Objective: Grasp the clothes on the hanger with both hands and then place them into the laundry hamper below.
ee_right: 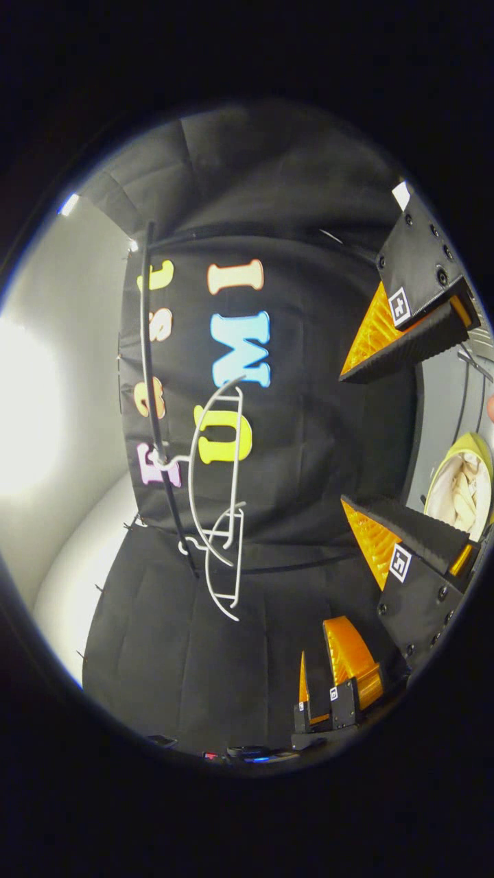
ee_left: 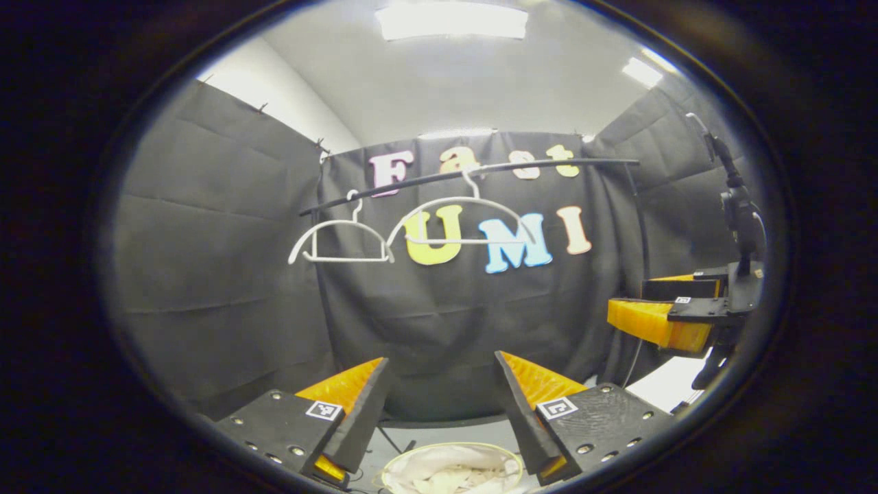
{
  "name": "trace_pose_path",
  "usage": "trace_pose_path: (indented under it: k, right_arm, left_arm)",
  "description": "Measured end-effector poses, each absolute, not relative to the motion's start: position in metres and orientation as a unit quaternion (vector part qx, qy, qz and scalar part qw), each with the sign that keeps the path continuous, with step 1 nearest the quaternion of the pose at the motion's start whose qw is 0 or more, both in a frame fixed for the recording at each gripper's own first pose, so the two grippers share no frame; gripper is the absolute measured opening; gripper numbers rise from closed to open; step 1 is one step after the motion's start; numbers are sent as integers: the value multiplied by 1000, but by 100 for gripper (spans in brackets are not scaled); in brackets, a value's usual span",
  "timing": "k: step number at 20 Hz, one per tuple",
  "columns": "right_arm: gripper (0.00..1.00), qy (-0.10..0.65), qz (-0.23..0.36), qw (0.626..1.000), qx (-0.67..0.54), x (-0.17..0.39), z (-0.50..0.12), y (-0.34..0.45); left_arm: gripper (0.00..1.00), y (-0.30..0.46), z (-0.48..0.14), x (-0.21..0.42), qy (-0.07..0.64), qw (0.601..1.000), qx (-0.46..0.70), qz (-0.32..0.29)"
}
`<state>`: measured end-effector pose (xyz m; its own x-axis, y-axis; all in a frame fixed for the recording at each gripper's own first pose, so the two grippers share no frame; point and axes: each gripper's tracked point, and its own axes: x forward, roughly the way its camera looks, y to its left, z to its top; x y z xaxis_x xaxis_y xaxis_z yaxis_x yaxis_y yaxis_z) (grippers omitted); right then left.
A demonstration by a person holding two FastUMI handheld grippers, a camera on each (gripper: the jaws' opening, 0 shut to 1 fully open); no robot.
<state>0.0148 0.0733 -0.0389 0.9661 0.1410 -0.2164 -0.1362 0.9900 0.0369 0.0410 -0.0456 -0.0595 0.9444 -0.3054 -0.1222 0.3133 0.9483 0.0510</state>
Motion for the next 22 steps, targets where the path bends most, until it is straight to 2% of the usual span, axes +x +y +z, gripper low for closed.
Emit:
trace_pose_path:
  k: [5, 6, 9, 10, 11, 13, 14, 15, 17, 22]
  right_arm:
    - [99, 72, -1, 997, 0, -1, -12, 22]
    - [95, 70, -12, 997, 5, -5, -10, 15]
    - [95, 64, -37, 997, 6, -13, -10, -3]
    - [99, 68, -41, 997, 8, -13, -12, -7]
    - [95, 71, -42, 997, 10, -15, -14, -7]
    - [99, 72, -47, 996, 13, -13, -15, -11]
    - [94, 69, -50, 996, 14, -12, -12, -12]
    - [99, 66, -50, 996, 14, -11, -10, -12]
    - [94, 64, -51, 997, 14, -8, -11, -12]
    - [94, 66, -51, 996, 18, -4, -12, -10]
  left_arm:
    - [88, -64, -32, 38, 30, 984, 16, -176]
    - [88, -65, -30, 38, 28, 984, 13, -176]
    - [88, -70, -26, 41, 20, 984, 7, -178]
    - [88, -71, -26, 42, 22, 984, 5, -178]
    - [87, -70, -27, 43, 22, 984, 4, -177]
    - [87, -68, -23, 44, 19, 985, 5, -173]
    - [87, -65, -20, 45, 17, 985, 7, -171]
    - [87, -65, -18, 46, 16, 985, 9, -171]
    - [88, -62, -16, 45, 14, 986, 13, -168]
    - [87, -59, -12, 46, 15, 987, 12, -161]
